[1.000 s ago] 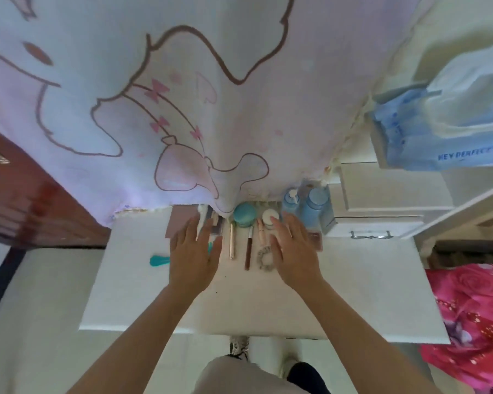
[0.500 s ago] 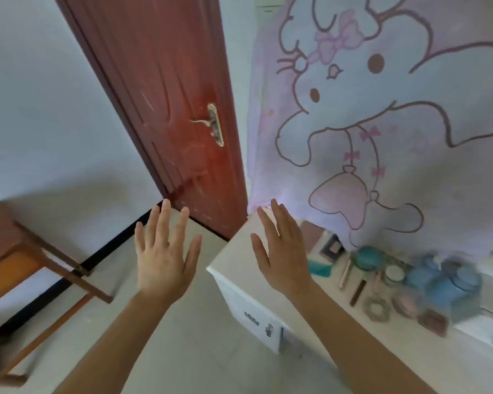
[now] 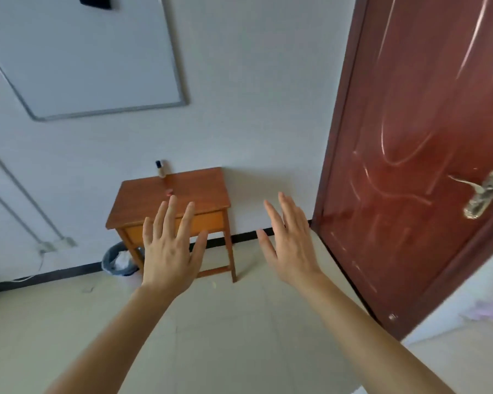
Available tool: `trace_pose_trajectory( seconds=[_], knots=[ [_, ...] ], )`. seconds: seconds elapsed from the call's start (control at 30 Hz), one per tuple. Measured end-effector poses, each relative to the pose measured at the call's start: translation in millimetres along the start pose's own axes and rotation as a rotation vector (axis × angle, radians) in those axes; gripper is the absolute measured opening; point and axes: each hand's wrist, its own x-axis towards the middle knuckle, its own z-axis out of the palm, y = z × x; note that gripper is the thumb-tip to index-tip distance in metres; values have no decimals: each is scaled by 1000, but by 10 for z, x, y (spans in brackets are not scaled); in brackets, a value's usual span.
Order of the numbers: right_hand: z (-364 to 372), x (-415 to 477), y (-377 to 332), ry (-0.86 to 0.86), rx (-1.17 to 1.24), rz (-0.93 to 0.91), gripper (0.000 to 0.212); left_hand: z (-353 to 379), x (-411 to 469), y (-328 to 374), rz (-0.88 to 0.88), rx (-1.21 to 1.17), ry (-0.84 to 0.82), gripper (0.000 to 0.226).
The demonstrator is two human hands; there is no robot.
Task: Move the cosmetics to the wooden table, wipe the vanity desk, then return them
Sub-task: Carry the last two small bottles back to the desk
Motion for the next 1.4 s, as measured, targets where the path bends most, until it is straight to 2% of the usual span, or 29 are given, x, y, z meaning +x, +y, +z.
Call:
trace_pose_trajectory(
  seconds=[0.23, 0.7, 1.0, 1.17, 1.4],
  knots=[
    [1023, 918, -235, -65, 99, -118, 59, 387, 523, -876, -158, 35, 11, 62],
    [2737, 3446, 605, -151, 188, -126, 64, 1717, 2812, -1758, -266, 144, -87, 64],
    [3917, 4481, 428, -286, 151, -198, 67, 2279, 3622, -2850, -366, 127, -121, 69],
    [4729, 4898, 211, -364, 82, -204, 71, 2908, 4002, -3689, -336, 129, -258, 70],
    [5720, 5136, -141, -660, 20, -32, 73, 3608, 4351, -4732, -258, 137, -690, 69]
  ],
)
